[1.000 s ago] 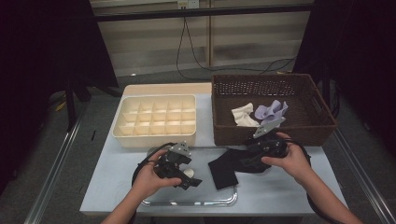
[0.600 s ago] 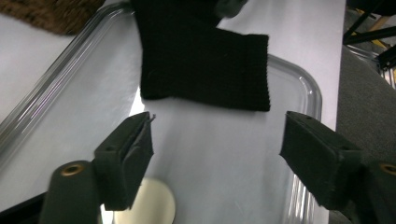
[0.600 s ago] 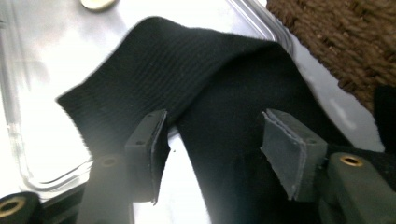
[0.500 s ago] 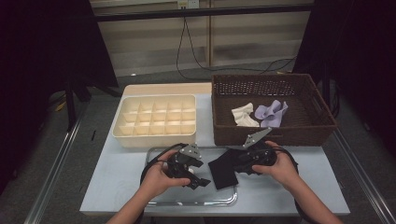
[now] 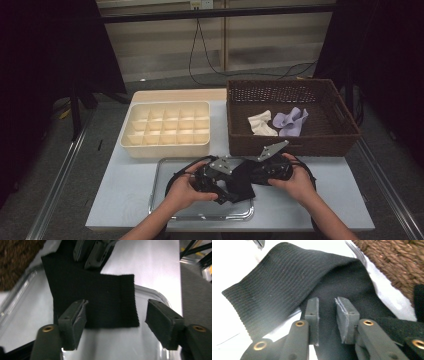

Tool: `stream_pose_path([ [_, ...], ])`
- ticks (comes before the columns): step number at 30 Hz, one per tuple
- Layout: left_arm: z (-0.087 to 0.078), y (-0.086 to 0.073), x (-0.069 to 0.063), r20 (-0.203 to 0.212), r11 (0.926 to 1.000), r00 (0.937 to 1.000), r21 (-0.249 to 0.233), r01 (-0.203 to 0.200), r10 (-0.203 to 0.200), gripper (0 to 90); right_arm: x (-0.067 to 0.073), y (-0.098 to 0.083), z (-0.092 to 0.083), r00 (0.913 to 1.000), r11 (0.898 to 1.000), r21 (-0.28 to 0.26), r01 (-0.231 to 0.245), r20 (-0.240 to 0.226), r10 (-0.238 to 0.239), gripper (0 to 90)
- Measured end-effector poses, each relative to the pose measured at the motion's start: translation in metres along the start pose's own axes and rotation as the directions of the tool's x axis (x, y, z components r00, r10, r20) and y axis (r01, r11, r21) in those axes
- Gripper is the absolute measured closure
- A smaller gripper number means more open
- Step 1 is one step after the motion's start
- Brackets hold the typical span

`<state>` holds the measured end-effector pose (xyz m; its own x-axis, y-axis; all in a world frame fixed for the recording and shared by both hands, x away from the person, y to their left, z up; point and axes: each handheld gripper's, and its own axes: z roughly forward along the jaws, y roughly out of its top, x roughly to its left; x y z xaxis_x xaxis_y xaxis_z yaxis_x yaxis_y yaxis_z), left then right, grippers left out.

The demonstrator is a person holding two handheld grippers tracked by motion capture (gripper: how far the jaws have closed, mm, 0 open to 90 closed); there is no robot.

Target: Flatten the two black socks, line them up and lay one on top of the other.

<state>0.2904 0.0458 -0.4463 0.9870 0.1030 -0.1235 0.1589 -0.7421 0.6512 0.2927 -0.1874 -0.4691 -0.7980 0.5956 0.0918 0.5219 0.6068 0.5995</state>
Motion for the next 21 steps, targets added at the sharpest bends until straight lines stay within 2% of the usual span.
stream_pose_path([
  [2, 0.004, 0.001, 0.0, -0.001, 0.9997, 0.9998, 0.02, -0.018, 0.018, 35.5, 0.002, 0.0, -0.001, 0.9999, 1.0, 0.006, 0.0, 0.011, 0.0, 76.0],
  [4, 0.011, 0.001, 0.0, 0.007, 0.9991, 0.9995, 0.028, -0.032, 0.031, 38.1, 0.002, 0.0, 0.0, 1.0, 1.0, -0.004, -0.005, -0.001, 0.005, 79.2],
  [7, 0.019, -0.001, -0.003, 0.016, 0.9981, 0.9993, 0.05, -0.035, 0.034, 42.4, 0.003, -0.001, 0.0, 0.9999, 1.0, -0.008, -0.012, 0.003, 0.012, 80.5],
  [8, 0.022, -0.001, -0.004, 0.009, 0.9966, 0.9988, 0.067, -0.049, 0.048, 43.8, 0.003, -0.001, 0.0, 0.9999, 1.0, -0.006, -0.013, 0.003, 0.013, 81.0],
  [10, 0.023, 0.0, -0.005, -0.001, 0.9947, 0.9971, 0.069, -0.076, 0.076, 46.9, 0.004, -0.001, 0.0, 1.0, 1.0, -0.006, -0.002, 0.004, 0.002, 81.3],
  [11, 0.023, 0.001, -0.005, -0.017, 0.9945, 0.9966, 0.068, -0.08, 0.081, 52.4, 0.004, -0.001, 0.0, 1.0, 1.0, -0.006, -0.004, 0.004, 0.004, 81.5],
  [13, 0.021, 0.001, -0.004, -0.009, 0.9937, 0.9965, 0.076, -0.082, 0.083, 67.7, 0.004, -0.001, 0.0, 0.9999, 1.0, -0.006, -0.01, 0.002, 0.01, 82.0],
  [15, 0.022, 0.002, -0.004, -0.009, 0.9945, 0.9972, 0.076, -0.073, 0.074, 78.1, 0.004, -0.001, 0.0, 0.9999, 1.0, -0.007, -0.015, 0.0, 0.015, 83.0],
  [17, 0.021, 0.002, -0.001, 0.007, 0.9955, 0.9988, 0.082, -0.048, 0.048, 80.5, 0.004, -0.001, 0.0, 1.0, 1.0, -0.008, -0.004, 0.002, 0.004, 84.3],
  [19, 0.02, 0.002, 0.001, 0.015, 0.9976, 0.9999, 0.068, -0.01, 0.009, 81.3, 0.004, -0.002, 0.0, 1.0, 1.0, -0.017, -0.005, -0.005, 0.005, 85.7],
  [21, 0.013, 0.002, 0.005, 0.035, 0.9975, 0.9978, 0.045, 0.054, -0.056, 81.5, 0.004, -0.003, 0.0, 0.9998, 1.0, -0.023, 0.015, -0.009, -0.015, 86.1],
])
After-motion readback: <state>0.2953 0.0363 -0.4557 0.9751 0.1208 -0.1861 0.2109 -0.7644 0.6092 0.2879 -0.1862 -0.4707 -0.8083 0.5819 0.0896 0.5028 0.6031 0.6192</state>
